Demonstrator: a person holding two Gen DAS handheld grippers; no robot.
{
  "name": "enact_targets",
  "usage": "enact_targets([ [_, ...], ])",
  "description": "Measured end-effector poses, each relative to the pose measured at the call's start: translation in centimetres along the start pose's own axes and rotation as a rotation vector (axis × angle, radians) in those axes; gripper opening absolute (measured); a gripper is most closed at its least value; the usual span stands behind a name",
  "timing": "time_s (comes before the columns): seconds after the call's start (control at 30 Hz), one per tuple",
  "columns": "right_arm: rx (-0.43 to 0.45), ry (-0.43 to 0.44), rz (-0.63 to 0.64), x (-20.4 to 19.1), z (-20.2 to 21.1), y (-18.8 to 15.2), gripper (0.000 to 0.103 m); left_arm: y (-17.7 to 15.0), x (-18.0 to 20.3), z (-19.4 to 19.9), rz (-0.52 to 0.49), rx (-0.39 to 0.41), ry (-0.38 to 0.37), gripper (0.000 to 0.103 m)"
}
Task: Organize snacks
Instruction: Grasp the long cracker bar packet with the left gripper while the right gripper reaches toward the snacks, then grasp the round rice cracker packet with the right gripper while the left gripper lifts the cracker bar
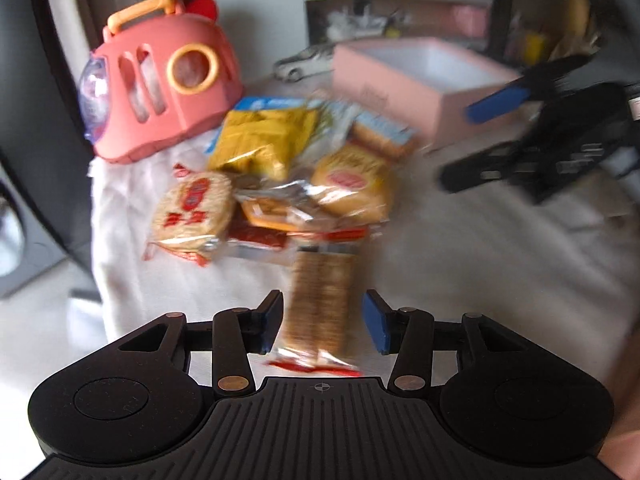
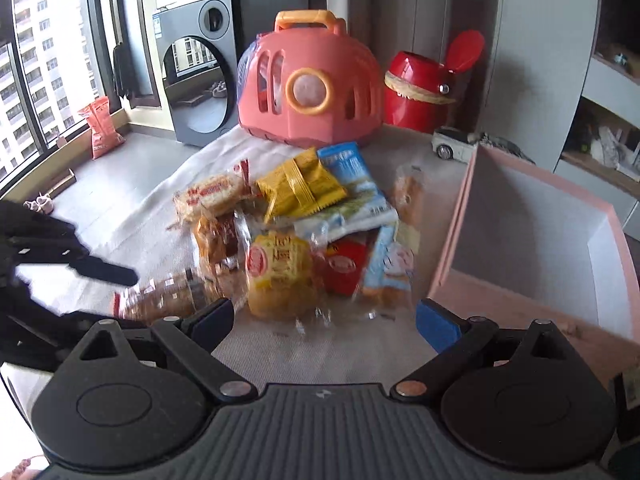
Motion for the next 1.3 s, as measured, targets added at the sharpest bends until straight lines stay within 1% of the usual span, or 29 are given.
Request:
enact_targets([
  [0.07, 0.0, -0.008, 0.016, 0.0, 0.1, -0.6, 0.098, -0.1, -0.2, -0.7, 0.0, -0.009, 0.019, 0.052],
  [0.13, 0.012, -0.019, 0.034, -0.1, 0.3, -0.6, 0.098, -0.5, -0.8, -1.4, 0.046, -0.034, -0.002, 0.05],
  [0.17, 0.021, -0.023, 0.043, -0.2, 0.5, -0.5, 0.098, -0.7, -1.2, -1.6, 0.076, -0.034, -0.016, 0.052],
  [0.2, 0.032, -0.025, 0.051, -0.3, 0.6, -0.2, 0.098, -0.9, -1.7, -1.4, 0.113, -0.018, -0.029, 0.051],
  [0.23, 0.044, -0.025, 0.058, -0.5, 0.6, 0.1, 0.098, -1.1, -2.1, -1.1, 0.153, 0.003, -0.04, 0.05],
  [0.27, 0.054, -0.022, 0.065, -0.8, 0.5, 0.6, 0.098, -1.5, -2.7, -0.5, 0.206, 0.03, -0.054, 0.047],
  [0.3, 0.061, -0.015, 0.071, -1.2, 0.4, 1.1, 0.098, -1.9, -3.3, 0.1, 0.268, 0.061, -0.065, 0.044],
  [0.33, 0.069, -0.005, 0.077, -1.6, 0.2, 1.7, 0.098, -2.4, -4.0, 1.0, 0.333, 0.095, -0.067, 0.043],
  [0.4, 0.084, 0.024, 0.101, -2.9, -0.4, 3.0, 0.098, -3.5, -5.2, 2.7, 0.452, 0.159, -0.041, 0.043],
  [0.47, 0.091, 0.047, 0.129, -4.5, -1.7, 4.5, 0.098, -4.8, -6.2, 4.6, 0.56, 0.232, 0.008, 0.043],
  [0.5, 0.092, 0.056, 0.141, -5.3, -2.4, 5.3, 0.098, -5.5, -6.9, 5.5, 0.62, 0.268, 0.039, 0.038],
  [0.53, 0.089, 0.068, 0.154, -6.2, -3.3, 6.1, 0.098, -6.0, -7.6, 6.0, 0.673, 0.299, 0.063, 0.029],
  [0.57, 0.077, 0.085, 0.174, -7.3, -4.4, 6.9, 0.098, -6.6, -8.3, 6.5, 0.73, 0.327, 0.079, 0.016],
  [0.63, 0.052, 0.114, 0.214, -9.3, -6.7, 8.1, 0.098, -7.2, -9.5, 7.1, 0.813, 0.37, 0.08, 0.017],
  [0.67, 0.032, 0.133, 0.23, -10.5, -8.0, 8.7, 0.098, -7.3, -9.9, 7.1, 0.831, 0.381, 0.073, 0.017],
  [0.7, 0.012, 0.146, 0.231, -11.3, -9.2, 9.1, 0.098, -7.4, -10.1, 6.9, 0.834, 0.375, 0.068, 0.017],
  [0.77, -0.027, 0.15, 0.225, -12.7, -11.9, 9.8, 0.098, -7.4, -9.9, 6.3, 0.808, 0.336, 0.053, 0.017],
  [0.83, -0.045, 0.107, 0.223, -13.3, -14.2, 10.2, 0.098, -7.4, -9.5, 5.9, 0.76, 0.298, 0.044, 0.019],
  [0.87, -0.069, 0.082, 0.219, -13.4, -15.6, 10.3, 0.098, -7.4, -9.2, 5.8, 0.729, 0.281, 0.049, 0.019],
  [0.93, -0.131, 0.079, 0.215, -13.3, -17.5, 10.1, 0.096, -7.1, -8.6, 5.5, 0.664, 0.252, 0.06, 0.019],
  [0.97, -0.164, 0.089, 0.211, -13.2, -17.9, 9.8, 0.093, -7.2, -8.4, 5.2, 0.634, 0.239, 0.06, 0.021],
  [1.0, -0.169, 0.096, 0.204, -13.0, -17.7, 9.2, 0.091, -7.2, -8.2, 5.1, 0.601, 0.223, 0.059, 0.023],
  [1.03, -0.16, 0.099, 0.203, -12.9, -17.2, 8.9, 0.089, -7.4, -7.9, 5.0, 0.563, 0.213, 0.062, 0.024],
  [1.07, -0.159, 0.108, 0.214, -12.9, -16.4, 8.6, 0.087, -7.3, -7.5, 4.9, 0.517, 0.209, 0.07, 0.024],
  [1.1, -0.154, 0.114, 0.226, -12.9, -15.5, 8.4, 0.083, -7.1, -6.9, 4.8, 0.465, 0.198, 0.079, 0.024],
  [1.17, -0.125, 0.126, 0.243, -12.7, -13.2, 8.1, 0.081, -6.7, -5.9, 4.7, 0.379, 0.175, 0.083, 0.025],
  [1.23, -0.071, 0.123, 0.254, -12.2, -10.2, 8.0, 0.08, -6.2, -5.2, 4.5, 0.325, 0.152, 0.059, 0.027],
  [1.27, -0.043, 0.13, 0.257, -11.8, -8.6, 8.0, 0.08, -6.1, -5.0, 4.4, 0.312, 0.145, 0.061, 0.029],
  [1.3, -0.026, 0.141, 0.258, -11.3, -7.2, 7.9, 0.08, -6.0, -4.9, 4.3, 0.305, 0.136, 0.075, 0.029],
])
Point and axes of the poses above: each gripper's, at about its wrist camera, not at the fingertips, and z roughly against the way its jaws point, x to its right, y to its top, the point moved 1 cm from there along -z, roughly the way its jaws point, and after that the axes turned 3 degrees about x, right-handed, at the moved point
